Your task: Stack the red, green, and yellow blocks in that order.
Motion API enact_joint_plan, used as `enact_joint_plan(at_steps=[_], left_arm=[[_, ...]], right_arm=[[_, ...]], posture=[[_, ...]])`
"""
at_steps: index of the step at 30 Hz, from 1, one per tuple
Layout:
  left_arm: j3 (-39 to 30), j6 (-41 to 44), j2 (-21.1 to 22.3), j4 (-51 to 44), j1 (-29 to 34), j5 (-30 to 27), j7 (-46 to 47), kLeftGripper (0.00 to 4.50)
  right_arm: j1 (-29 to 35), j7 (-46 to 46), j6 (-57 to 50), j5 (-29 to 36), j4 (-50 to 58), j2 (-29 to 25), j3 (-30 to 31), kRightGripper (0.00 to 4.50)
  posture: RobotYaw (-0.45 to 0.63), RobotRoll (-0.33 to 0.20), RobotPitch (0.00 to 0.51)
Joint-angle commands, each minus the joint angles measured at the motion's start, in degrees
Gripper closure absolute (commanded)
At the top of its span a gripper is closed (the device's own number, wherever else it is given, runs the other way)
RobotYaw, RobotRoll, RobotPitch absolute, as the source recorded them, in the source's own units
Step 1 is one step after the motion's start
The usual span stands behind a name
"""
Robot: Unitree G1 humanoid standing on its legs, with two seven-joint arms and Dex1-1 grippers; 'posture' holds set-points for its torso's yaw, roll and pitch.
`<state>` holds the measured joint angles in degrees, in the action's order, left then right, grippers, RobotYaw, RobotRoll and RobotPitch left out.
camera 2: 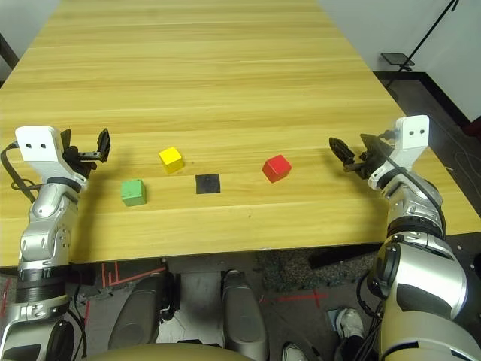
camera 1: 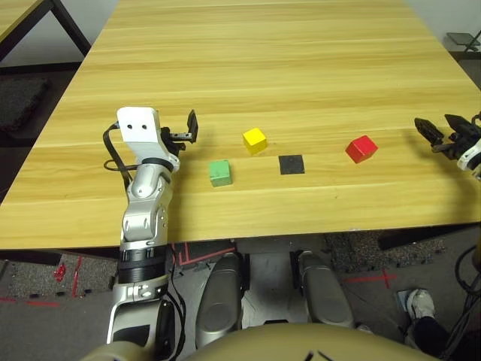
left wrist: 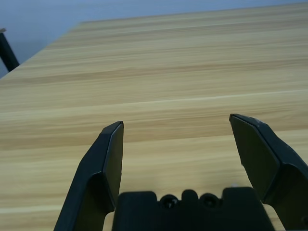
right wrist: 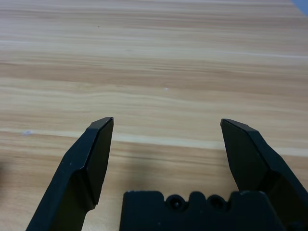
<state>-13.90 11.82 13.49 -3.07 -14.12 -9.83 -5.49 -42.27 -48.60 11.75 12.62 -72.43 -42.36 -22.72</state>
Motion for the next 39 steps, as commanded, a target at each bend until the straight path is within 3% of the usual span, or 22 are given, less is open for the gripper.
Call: enact_joint_plan(at_steps=[1, 5, 12, 16, 29, 39], left_arm=[[-0.71, -1.6, 1.23, 1.39, 2.02, 0.04, -1.33, 0.02], [0.02, 2.77, 2.52, -3.28, 1.31, -3.51, -5.23, 0.02], [2.41, 16.78, 11.36, -7.59, -6.52, -12.05, -17.12, 0.02], [3.67, 21.29, 13.85, -8.37, -9.82, -13.76, -19.51, 0.02], [5.05, 24.74, 12.09, -13.03, -10.2, -13.51, -16.73, 0.02], [4.29, 26.92, 10.98, -17.59, -7.48, -13.73, -13.64, 0.02]], right_arm=[[0.08, 0.67, 0.13, 0.23, 0.26, -1.01, -0.25, 0.0], [-3.11, -4.67, -0.59, -3.84, 0.77, -2.58, 4.31, 0.0], [-8.53, -30.3, 2.89, -14.69, 2.61, -5.29, 20.04, 0.0], [-12.86, -38.92, 6.88, -19.65, 2.17, -4.77, 26.93, 0.0], [-23.87, -36.19, 15.24, -31.48, -2.17, -0.52, 37.71, 0.0], [-26.58, -33.95, 17.99, -35.2, -3.75, 2.97, 40.32, 0.0]], posture=[[0.1, -0.134, 0.123], [0.12, -0.115, 0.11], [0.13, -0.133, 0.108], [0.15, -0.148, 0.109], [0.25, -0.179, 0.092], [0.3, -0.19, 0.092]])
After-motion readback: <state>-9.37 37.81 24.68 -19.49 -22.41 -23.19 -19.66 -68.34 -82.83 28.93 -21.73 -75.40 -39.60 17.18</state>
